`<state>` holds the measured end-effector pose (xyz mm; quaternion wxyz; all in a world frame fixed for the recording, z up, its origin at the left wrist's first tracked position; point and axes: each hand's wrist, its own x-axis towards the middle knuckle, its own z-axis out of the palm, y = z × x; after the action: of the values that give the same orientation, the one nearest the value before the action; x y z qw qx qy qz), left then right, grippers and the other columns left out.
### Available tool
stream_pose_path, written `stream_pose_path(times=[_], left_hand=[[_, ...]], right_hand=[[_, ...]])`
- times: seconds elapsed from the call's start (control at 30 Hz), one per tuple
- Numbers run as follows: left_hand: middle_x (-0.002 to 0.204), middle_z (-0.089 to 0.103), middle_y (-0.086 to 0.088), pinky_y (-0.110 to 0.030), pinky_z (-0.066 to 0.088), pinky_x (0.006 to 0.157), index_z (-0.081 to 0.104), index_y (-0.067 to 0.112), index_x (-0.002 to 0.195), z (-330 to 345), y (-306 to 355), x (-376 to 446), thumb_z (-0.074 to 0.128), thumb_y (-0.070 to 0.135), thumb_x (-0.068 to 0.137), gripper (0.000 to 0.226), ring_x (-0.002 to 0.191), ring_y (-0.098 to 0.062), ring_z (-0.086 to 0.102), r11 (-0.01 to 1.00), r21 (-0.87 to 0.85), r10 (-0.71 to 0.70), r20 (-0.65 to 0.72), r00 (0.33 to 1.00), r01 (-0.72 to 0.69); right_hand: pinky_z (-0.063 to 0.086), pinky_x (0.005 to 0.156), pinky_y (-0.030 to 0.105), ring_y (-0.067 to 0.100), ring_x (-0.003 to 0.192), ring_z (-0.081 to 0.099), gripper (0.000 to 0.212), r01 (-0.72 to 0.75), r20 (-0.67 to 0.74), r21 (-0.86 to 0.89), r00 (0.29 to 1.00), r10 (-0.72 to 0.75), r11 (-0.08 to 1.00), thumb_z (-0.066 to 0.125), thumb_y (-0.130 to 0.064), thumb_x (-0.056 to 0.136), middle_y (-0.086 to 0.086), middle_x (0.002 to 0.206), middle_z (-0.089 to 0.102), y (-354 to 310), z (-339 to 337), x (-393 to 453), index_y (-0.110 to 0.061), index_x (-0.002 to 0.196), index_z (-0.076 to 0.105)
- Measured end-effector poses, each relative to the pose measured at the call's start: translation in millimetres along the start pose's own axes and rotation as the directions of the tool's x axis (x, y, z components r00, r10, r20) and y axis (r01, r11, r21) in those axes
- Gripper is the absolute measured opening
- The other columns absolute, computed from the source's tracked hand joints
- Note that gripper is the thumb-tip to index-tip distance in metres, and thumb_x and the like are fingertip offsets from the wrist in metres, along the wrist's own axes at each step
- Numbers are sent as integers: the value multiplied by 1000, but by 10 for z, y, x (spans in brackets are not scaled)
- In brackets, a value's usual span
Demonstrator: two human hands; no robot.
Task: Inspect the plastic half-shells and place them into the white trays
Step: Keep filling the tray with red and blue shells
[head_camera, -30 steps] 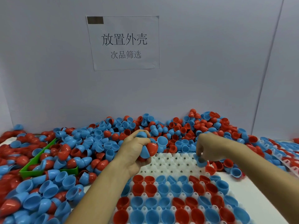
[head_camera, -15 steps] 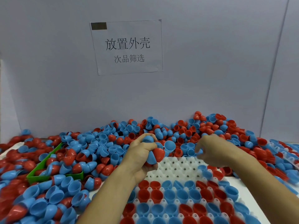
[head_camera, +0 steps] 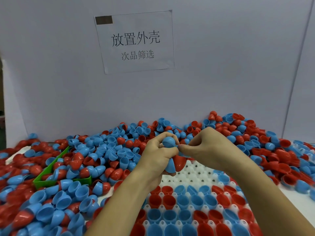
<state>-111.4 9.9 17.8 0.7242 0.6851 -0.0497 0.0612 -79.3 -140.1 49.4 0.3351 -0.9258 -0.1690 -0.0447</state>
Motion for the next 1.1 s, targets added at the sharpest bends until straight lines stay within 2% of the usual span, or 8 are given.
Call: stream_pose_path(times=[0.17,0.33,0.43,0.57,0.7,0.87,1.0,1.1], left_hand=[[82,64,-4,-28,47,46,65,27,75,24,5,-32,63,-2,90,33,66,-19,60,1000,-18,-1,70,998,2],[93,63,-8,-26,43,42,64,26,72,-21,35,-27,68,5,88,27,72,-24,59,988,-147,-38,47,998,44],[91,63,-7,-25,42,41,65,28,69,-51,42,-26,70,6,87,28,68,-20,63,979,-194,-60,-6,998,58],[94,64,-10,-24,40,41,64,27,70,-55,27,-26,71,9,87,26,70,-20,62,973,-203,-115,-25,993,107],[93,69,-6,-22,39,39,62,25,72,-52,45,-37,70,17,89,21,72,-18,62,954,-247,-160,52,986,168],[93,73,-6,-20,39,36,64,23,82,-67,79,-54,75,24,79,11,71,-19,63,910,-358,-182,109,977,210],[95,69,-6,-21,38,36,62,22,84,-61,46,-42,75,24,79,14,67,-16,57,919,-338,-183,95,978,205],[81,66,-2,-21,37,36,61,24,70,-75,33,-23,72,21,88,21,59,-14,58,919,-341,-186,72,980,199]], right_hand=[[37,40,9,0,48,57,20,-23,1,55,1000,23,998,74,-40,85,-6,58,67,29,-23,26,-24,73,76],[49,51,18,27,61,57,22,-27,-26,99,999,30,995,65,-29,92,17,86,71,142,-110,5,-10,95,77],[47,56,18,7,73,62,19,-32,-82,151,996,45,988,63,-21,93,-1,93,71,199,-185,16,-21,110,72],[48,50,11,5,62,66,22,81,-45,247,996,-72,966,64,-16,92,-7,70,70,223,-245,2,-36,97,70],[62,68,35,26,82,70,31,189,-67,196,982,-179,962,71,-17,90,-13,86,72,150,-197,-4,-47,82,71],[61,63,45,34,78,70,35,228,-122,138,970,-212,964,70,-12,90,-12,84,72,149,-170,-8,-44,80,72],[57,60,20,22,70,64,32,289,-176,-29,941,-289,957,66,-7,93,-17,86,64,120,-104,-13,-37,96,76],[53,62,8,13,83,65,34,280,-130,-66,949,-286,958,60,0,94,-13,100,66,103,-63,-8,-27,110,75]])
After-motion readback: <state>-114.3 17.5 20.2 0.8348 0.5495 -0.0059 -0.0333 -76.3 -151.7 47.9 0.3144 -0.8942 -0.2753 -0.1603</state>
